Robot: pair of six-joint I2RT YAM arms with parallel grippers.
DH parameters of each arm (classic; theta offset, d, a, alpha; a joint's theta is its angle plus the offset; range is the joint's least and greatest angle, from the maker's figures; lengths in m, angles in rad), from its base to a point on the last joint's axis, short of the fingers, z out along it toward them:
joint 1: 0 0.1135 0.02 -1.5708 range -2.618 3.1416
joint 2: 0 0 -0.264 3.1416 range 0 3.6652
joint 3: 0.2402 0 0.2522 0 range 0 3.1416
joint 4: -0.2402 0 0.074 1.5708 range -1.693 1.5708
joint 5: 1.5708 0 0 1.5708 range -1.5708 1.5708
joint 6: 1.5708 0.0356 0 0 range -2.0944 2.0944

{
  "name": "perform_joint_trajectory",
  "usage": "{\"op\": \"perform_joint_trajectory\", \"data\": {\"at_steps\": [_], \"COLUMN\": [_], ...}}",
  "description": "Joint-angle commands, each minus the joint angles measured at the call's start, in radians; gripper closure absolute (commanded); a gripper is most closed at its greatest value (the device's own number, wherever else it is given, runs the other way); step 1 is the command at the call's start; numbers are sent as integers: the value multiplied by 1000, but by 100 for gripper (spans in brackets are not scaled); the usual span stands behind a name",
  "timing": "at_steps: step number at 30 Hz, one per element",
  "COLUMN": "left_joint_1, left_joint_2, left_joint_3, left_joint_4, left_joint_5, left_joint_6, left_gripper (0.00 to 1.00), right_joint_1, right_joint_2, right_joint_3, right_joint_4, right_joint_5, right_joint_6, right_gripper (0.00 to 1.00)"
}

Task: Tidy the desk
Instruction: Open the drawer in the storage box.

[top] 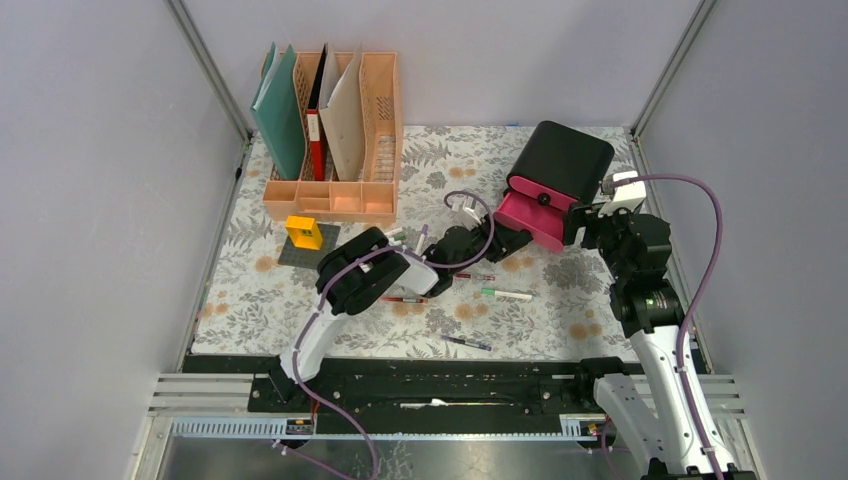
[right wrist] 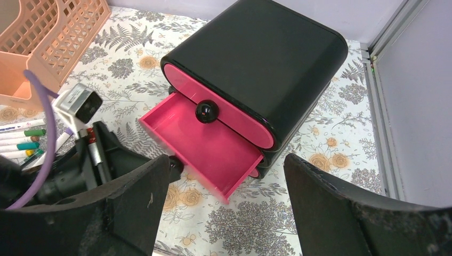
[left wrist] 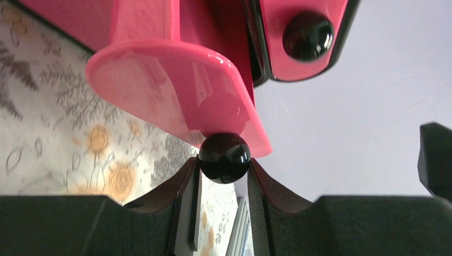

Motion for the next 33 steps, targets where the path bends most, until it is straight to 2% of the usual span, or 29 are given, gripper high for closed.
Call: {"op": "perform_joint_trajectory", "data": {"at_steps": [1,3,4,5,15,17,19,21,22,23,29,33], "left_joint_1": [-11,-13,-14,-14,-21,-26,-30,-36,-41,-46,-106,-123], "left_joint_2": [-124,-140,-145,-150,-339,-405,-462,-528,-563,-600,-851,-997], "left_joint_3": [-116,-147,-157,-164,-307,-363,-410,-453,-475,-496,-590,-642], "left_joint_4": [120,139,136,132,32,17,0,-28,-48,-79,-373,-511], "left_joint_5": [-44,-44,-41,-34,-30,-42,-57,-72,-84,-93,-325,-436], "left_joint_6": [43,48,47,47,205,255,302,355,384,418,637,723], "left_gripper": [98,90,77,70,18,12,11,9,3,2,1,1], "right_joint_1": [-3,-3,-4,-4,-3,-4,-4,-3,-3,-3,-4,-4], "right_joint_2": [-2,-1,1,2,18,23,28,40,45,47,67,115], "right_joint_3": [1,-1,-1,-2,8,10,14,20,27,33,42,53], "right_joint_4": [47,46,45,45,12,4,-13,-32,-57,-85,-185,-264], "right_joint_5": [-5,-8,-11,-14,-107,-129,-165,-214,-256,-298,-555,-705], "right_joint_6": [4,2,1,-1,-42,-52,-67,-99,-126,-159,-283,-337], "right_gripper": [16,16,16,15,9,9,8,2,1,1,0,0]}}
